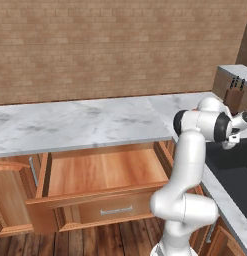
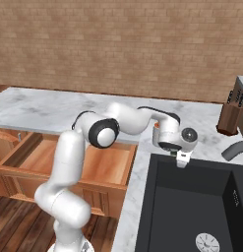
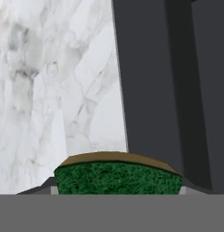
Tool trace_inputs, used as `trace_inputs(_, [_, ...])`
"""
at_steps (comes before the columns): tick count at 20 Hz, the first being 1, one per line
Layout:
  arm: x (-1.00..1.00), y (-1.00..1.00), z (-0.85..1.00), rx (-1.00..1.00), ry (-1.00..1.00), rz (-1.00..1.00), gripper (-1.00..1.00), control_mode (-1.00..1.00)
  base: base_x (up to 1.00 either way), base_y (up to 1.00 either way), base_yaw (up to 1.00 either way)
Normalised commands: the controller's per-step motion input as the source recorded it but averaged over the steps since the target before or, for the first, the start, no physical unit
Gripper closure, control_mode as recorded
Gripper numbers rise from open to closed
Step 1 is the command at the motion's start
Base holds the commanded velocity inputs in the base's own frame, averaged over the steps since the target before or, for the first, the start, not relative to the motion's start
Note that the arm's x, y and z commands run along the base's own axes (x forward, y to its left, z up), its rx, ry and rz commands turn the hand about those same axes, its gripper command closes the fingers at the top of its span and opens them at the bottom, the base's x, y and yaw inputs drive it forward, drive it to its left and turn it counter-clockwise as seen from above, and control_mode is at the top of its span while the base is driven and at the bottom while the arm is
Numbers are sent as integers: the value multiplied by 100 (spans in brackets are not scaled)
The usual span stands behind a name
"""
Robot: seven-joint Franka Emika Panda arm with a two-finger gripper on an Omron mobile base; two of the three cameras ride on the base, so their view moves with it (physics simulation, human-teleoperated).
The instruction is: Restock the sink supplies by placing the sponge and soap dispenser on the counter and next to the sink. Make sure the soap dispenser is upright.
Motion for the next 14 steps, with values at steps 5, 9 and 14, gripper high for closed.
trace_inputs(5, [1,-17,-4,0,0,-2,100,-100,0,0,0])
trace_inputs(9, [13,0,-11,0,0,-1,-100,-100,0,0,0])
trace_inputs(14, [14,1,-3,0,-2,-1,-100,-100,0,0,0])
